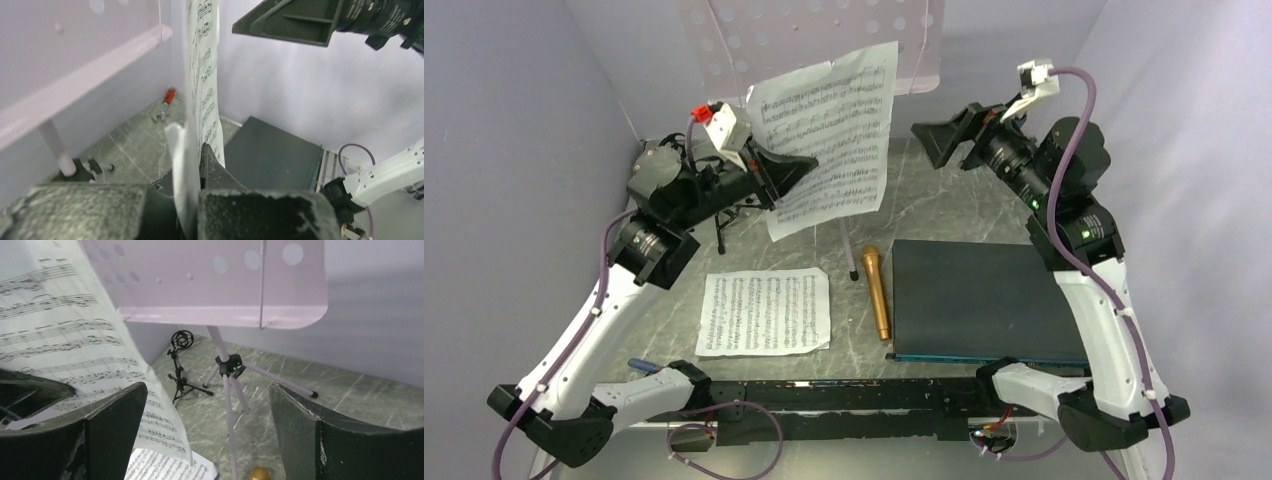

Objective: Set up the instrument practice props

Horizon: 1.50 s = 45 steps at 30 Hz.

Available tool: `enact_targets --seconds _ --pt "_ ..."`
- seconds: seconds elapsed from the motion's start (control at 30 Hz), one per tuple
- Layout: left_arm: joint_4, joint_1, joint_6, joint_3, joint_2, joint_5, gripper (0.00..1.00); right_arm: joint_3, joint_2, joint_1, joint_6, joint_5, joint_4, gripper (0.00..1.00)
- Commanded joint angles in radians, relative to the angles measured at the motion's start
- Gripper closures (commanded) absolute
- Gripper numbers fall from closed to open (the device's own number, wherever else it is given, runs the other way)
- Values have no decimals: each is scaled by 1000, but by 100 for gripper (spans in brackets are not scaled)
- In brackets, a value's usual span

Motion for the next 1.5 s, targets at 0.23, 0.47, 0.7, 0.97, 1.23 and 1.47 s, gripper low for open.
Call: enact_targets --seconds 0.23,0.47,0.7,0.97,1.23,1.47 --pt "-137 -3 92 382 171 -66 97 333 215 -188 49 -262 -107 13" --pt "-114 0 101 472 237 -114 97 349 294 -319 237 -553 134 40" --pt "-78 11 70 596 313 -122 97 435 396 -341 344 -647 245 48" --pt "25 43 11 628 381 -107 97 580 472 -339 283 -547 134 52" --pt "135 117 -56 654 446 -17 97 671 570 -338 305 -570 146 59" --pt "193 137 -44 662 477 60 97 695 612 -334 338 -579 182 57"
